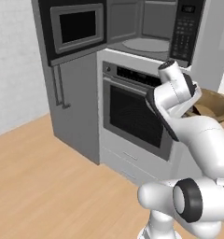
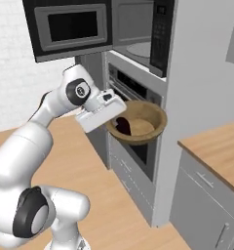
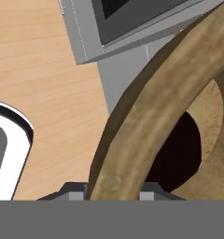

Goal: Pick the avocado from the sink and place it in the bowl. Then pick the bowl and place it in the microwave. Then close the microwave door and press the start button.

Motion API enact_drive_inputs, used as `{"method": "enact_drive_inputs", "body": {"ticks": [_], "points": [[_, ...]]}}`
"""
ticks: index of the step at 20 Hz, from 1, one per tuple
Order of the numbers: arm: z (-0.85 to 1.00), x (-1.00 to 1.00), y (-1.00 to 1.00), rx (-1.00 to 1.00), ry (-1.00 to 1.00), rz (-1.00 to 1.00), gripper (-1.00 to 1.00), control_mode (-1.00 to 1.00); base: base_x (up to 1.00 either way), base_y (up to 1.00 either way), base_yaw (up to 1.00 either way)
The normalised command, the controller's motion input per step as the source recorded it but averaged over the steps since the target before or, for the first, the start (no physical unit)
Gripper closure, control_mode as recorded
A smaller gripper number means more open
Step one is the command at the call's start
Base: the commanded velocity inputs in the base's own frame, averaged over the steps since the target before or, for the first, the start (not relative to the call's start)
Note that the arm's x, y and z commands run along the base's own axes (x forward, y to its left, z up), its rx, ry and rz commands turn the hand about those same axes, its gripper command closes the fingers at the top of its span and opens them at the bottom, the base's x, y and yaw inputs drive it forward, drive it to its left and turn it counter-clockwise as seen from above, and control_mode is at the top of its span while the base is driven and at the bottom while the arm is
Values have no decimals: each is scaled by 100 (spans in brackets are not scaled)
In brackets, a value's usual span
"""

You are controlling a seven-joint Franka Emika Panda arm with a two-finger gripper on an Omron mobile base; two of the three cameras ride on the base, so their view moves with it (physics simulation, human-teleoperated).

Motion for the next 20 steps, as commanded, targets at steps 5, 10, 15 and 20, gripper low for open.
{"method": "enact_drive_inputs", "body": {"ticks": [5, 10, 15, 20], "points": [[0, 0, 0, 0, 0, 0, 100, 100, 65, 98, -54], [0, 0, 0, 0, 0, 0, 100, 100, 84, 70, -47], [0, 0, 0, 0, 0, 0, 100, 100, 86, 44, -39], [0, 0, 0, 0, 0, 0, 100, 100, -7, 87, -35]]}}
